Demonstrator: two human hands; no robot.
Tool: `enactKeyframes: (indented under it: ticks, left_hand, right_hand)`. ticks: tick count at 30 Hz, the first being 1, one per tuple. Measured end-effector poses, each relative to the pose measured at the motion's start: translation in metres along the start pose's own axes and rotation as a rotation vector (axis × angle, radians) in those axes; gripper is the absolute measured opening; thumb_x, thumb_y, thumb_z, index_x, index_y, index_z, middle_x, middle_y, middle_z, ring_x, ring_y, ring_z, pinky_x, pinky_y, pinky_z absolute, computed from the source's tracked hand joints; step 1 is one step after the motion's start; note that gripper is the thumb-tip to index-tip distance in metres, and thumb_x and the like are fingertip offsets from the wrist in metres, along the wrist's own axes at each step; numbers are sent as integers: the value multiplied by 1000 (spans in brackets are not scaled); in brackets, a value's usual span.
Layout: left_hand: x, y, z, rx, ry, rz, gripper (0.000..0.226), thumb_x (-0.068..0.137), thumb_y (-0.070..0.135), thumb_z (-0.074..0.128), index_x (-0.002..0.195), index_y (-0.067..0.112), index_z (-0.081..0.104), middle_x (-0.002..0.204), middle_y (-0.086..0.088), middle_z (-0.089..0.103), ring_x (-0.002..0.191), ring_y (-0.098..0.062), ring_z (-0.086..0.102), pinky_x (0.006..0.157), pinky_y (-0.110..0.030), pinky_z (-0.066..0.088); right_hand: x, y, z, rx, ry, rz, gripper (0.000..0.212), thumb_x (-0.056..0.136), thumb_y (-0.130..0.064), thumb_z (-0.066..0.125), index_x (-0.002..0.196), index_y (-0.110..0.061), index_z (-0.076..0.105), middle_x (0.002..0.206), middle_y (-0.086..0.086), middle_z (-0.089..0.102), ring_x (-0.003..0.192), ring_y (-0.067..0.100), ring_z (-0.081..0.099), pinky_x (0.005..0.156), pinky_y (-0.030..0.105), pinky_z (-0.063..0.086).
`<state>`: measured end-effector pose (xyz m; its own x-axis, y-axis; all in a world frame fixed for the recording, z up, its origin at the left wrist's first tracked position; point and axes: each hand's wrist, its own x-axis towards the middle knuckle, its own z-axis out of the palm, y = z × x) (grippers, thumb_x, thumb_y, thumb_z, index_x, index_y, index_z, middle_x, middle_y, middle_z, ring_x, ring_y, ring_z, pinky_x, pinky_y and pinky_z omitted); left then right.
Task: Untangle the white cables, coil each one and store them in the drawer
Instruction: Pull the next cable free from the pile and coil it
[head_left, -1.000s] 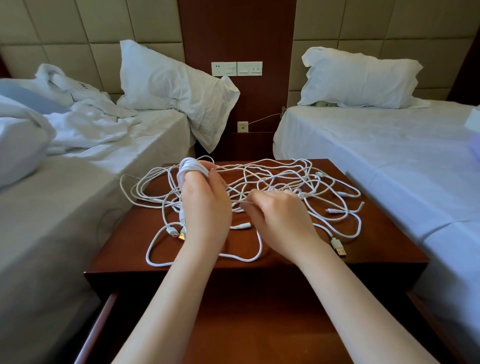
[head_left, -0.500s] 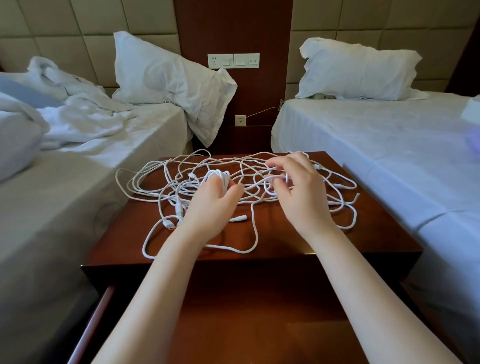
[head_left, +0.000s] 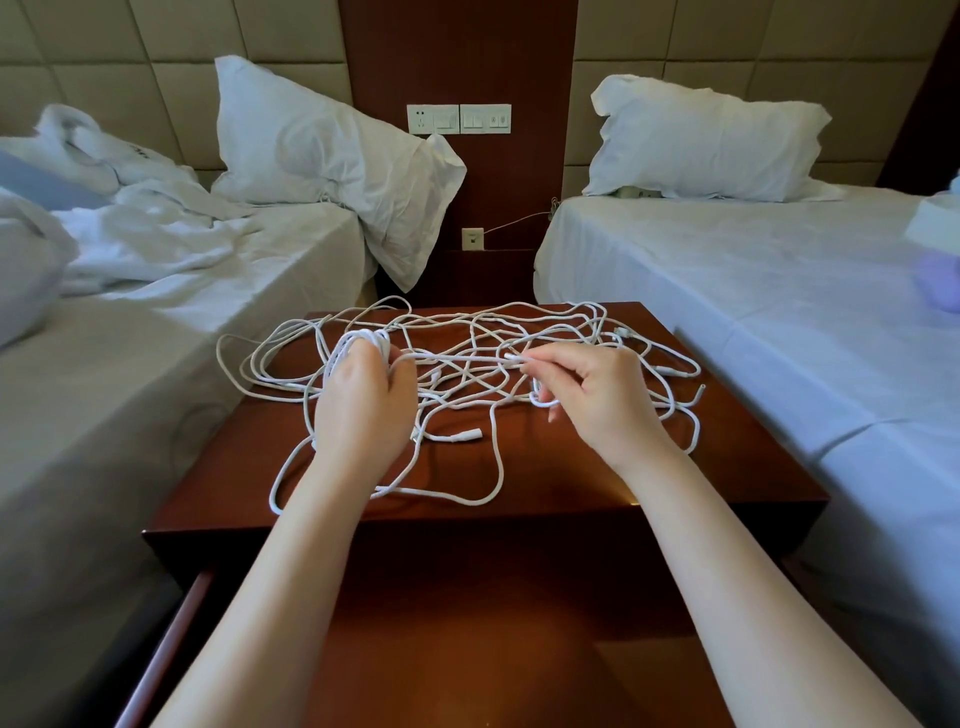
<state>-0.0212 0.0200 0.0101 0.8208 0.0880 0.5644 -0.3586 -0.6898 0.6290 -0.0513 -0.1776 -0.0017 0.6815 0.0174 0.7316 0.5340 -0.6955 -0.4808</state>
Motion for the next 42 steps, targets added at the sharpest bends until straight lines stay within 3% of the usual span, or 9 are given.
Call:
enactKeyframes:
  ticks: [3, 8, 15, 19, 23, 30, 36, 39, 42]
  left_hand:
    - [1, -6, 0, 34, -5, -64, 39, 96, 17, 45, 63, 15, 25, 68, 2, 36, 74, -22, 37, 64, -32, 24]
    - [-3, -2, 6, -78, -105, -136, 36, 93, 15, 47, 62, 13, 28, 63, 0, 36, 58, -15, 33, 53, -32, 25]
    - [-2, 13, -7, -742, -727, -391, 45, 94, 13, 40, 49, 16, 36, 40, 4, 25, 37, -10, 18, 39, -16, 17]
    - [-4, 18, -9, -1102, -934, -382, 46, 89, 23, 43, 43, 19, 35, 35, 5, 24, 30, -6, 19, 35, -13, 21]
    - [1, 22, -12, -1523, -953, -321, 35, 79, 29, 57, 49, 20, 43, 36, 8, 33, 30, -5, 26, 33, -18, 30]
    - [2, 26, -19, -1976, -580, -397, 4, 80, 14, 49, 82, 11, 46, 70, 1, 42, 59, -11, 44, 64, -24, 48]
    - [3, 32, -1, -1687, 9, -366, 19, 100, 0, 31, 87, 9, 42, 79, -7, 53, 72, -15, 54, 72, -23, 51]
    - [-3, 27, 11, -1091, 191, -192, 17, 99, 7, 33, 94, 3, 49, 90, -9, 64, 87, -17, 66, 86, -27, 52]
    - [-10, 16, 18, -488, 218, 9, 21, 96, 14, 38, 94, 3, 56, 94, -2, 65, 93, -9, 61, 84, -14, 45]
  right_hand:
    - [0, 5, 0, -96, 94, 40, 17, 94, -17, 60, 97, -8, 74, 72, -15, 61, 56, -3, 57, 58, 8, 45]
    - [0, 10, 6, -111, 180, 190, 19, 98, -17, 54, 94, -11, 71, 73, -12, 63, 64, -4, 57, 59, 4, 41]
    - [2, -3, 13, 443, 255, 581, 23, 103, -21, 42, 96, -15, 64, 83, -4, 72, 85, -1, 65, 78, 12, 43]
    - [2, -8, 16, 594, 245, 563, 24, 105, -19, 37, 91, -16, 57, 58, -3, 63, 75, 9, 69, 85, 24, 47]
    - [-8, -5, 21, 394, 124, 397, 24, 103, -17, 41, 86, -18, 57, 52, -5, 47, 51, 12, 47, 54, 27, 42]
    - [-16, -7, 35, -3, -209, 127, 19, 99, -21, 49, 84, -21, 61, 56, -6, 52, 53, 11, 50, 53, 24, 39]
    - [-19, -13, 37, -97, -358, 12, 17, 97, -29, 54, 100, -21, 69, 63, -16, 56, 58, 4, 53, 59, 13, 36]
    - [-20, -10, 40, -87, -324, -41, 18, 96, -28, 57, 101, -16, 70, 68, -4, 66, 59, 9, 58, 61, 19, 41]
    - [-19, -5, 43, -129, -218, -51, 21, 95, -30, 57, 82, -15, 64, 63, -7, 59, 56, 11, 53, 68, 26, 37]
